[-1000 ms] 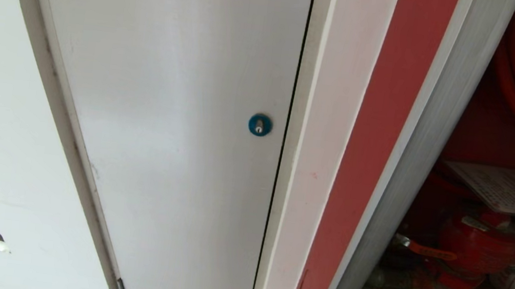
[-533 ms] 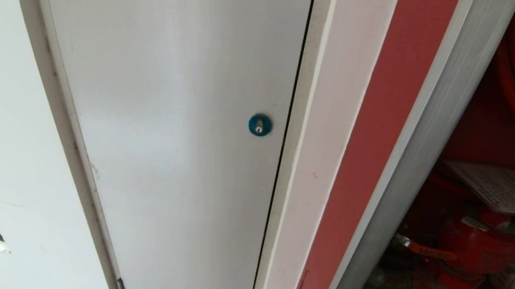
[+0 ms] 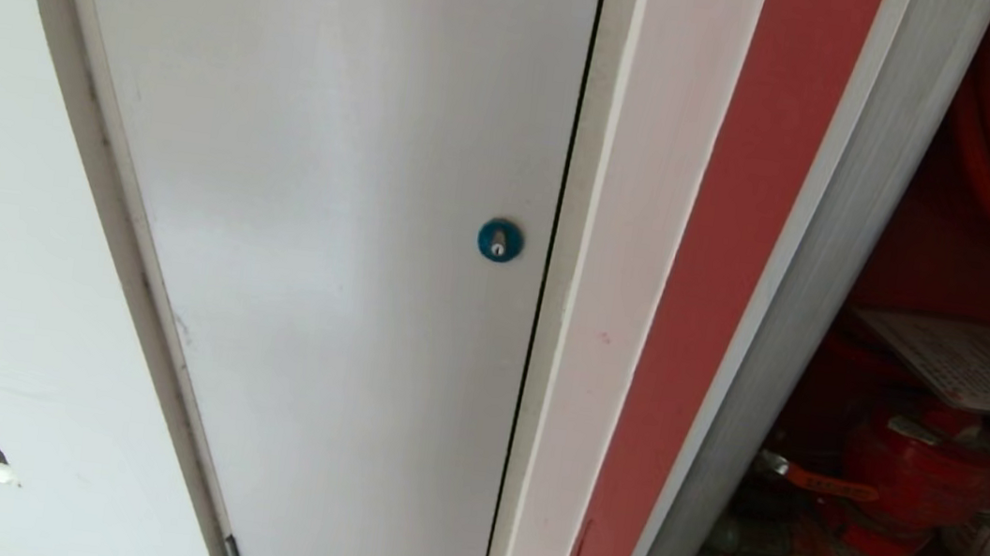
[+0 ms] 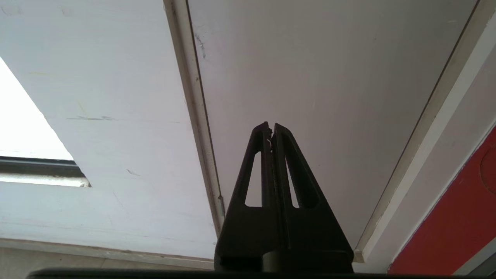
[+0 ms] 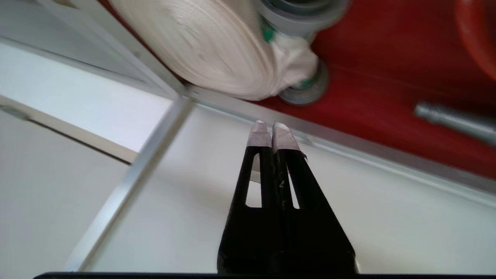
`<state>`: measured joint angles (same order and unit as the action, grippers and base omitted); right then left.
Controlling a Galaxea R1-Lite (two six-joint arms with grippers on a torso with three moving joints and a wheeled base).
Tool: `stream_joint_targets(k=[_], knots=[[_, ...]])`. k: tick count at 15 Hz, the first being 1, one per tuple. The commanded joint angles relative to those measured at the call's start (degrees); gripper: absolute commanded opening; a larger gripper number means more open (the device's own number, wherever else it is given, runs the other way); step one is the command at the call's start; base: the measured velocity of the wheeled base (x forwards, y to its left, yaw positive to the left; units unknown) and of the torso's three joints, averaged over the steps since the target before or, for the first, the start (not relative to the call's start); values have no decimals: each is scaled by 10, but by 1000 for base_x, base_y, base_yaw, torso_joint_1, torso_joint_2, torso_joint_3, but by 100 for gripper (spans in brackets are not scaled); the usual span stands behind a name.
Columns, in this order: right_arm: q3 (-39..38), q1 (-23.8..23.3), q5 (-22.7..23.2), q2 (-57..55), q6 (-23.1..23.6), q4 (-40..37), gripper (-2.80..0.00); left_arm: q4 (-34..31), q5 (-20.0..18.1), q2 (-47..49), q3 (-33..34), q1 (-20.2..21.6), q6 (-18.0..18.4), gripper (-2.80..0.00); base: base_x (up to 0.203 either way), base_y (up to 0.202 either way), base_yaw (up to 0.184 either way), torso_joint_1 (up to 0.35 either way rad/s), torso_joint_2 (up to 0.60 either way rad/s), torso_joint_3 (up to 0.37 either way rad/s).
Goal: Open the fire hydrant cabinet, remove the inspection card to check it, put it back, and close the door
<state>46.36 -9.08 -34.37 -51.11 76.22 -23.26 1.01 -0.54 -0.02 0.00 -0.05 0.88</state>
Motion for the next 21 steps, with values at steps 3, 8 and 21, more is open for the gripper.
stream_joint_targets(k=[3,8,21], knots=[[0,-135,130,-19,71,18,0,0,0,-1,4,0,0,-280,0,0,0,0,0,0],[-7,-336,444,-87,182,120,0,0,0,-1,4,0,0,-280,0,0,0,0,0,0],[33,-284,572,-216,209,222,0,0,0,-1,4,0,0,-280,0,0,0,0,0,0]])
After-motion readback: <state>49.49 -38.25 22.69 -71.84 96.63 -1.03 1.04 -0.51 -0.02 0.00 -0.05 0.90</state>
